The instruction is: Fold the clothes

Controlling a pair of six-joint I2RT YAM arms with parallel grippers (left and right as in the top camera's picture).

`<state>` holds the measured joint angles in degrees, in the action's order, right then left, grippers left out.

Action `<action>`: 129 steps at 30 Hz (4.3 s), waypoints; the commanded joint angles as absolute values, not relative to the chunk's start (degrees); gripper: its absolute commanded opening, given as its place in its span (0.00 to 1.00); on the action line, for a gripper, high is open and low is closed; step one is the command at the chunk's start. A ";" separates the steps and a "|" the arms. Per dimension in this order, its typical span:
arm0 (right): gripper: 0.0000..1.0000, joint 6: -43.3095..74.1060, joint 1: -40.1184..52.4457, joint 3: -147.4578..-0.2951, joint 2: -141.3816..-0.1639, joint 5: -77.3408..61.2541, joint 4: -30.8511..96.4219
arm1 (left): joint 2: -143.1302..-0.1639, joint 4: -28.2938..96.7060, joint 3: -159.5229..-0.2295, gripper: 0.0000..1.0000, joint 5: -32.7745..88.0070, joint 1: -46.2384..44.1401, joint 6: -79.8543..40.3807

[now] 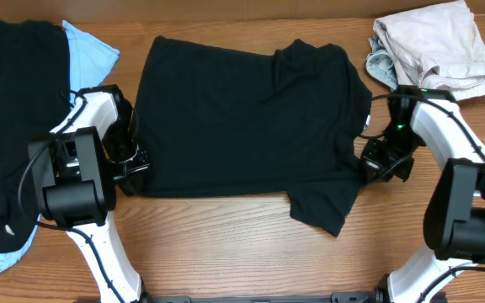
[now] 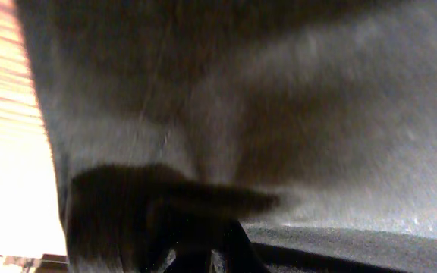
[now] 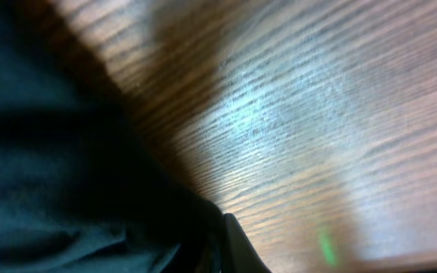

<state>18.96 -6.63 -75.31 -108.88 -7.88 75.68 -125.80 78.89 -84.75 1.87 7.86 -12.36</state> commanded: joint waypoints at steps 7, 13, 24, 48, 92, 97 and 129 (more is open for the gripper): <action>0.29 12.12 -10.68 -76.62 -105.60 -9.78 76.12 | -124.97 78.02 -84.33 0.04 -6.63 8.12 -13.74; 0.53 11.66 -10.61 -81.73 -96.27 -12.91 78.22 | -120.20 81.28 -91.33 0.44 -4.97 8.08 -10.48; 0.68 10.92 -6.13 -82.30 -82.32 -14.46 83.33 | -107.61 82.96 -106.54 0.73 7.53 8.05 -4.40; 0.64 7.18 7.07 -64.86 -101.75 -3.05 45.08 | -97.49 66.30 -107.39 0.64 8.36 7.31 -1.65; 0.66 19.75 -1.43 -83.22 -75.00 -9.76 80.68 | -97.58 89.82 -125.71 0.64 5.80 7.40 -8.97; 0.66 29.58 6.94 -82.78 -70.08 -2.02 85.97 | -96.95 96.79 -120.07 0.64 2.17 7.27 -16.14; 0.93 50.61 23.79 -55.51 -69.93 -0.73 74.28 | -88.07 40.97 -46.44 0.82 -13.65 10.22 -67.75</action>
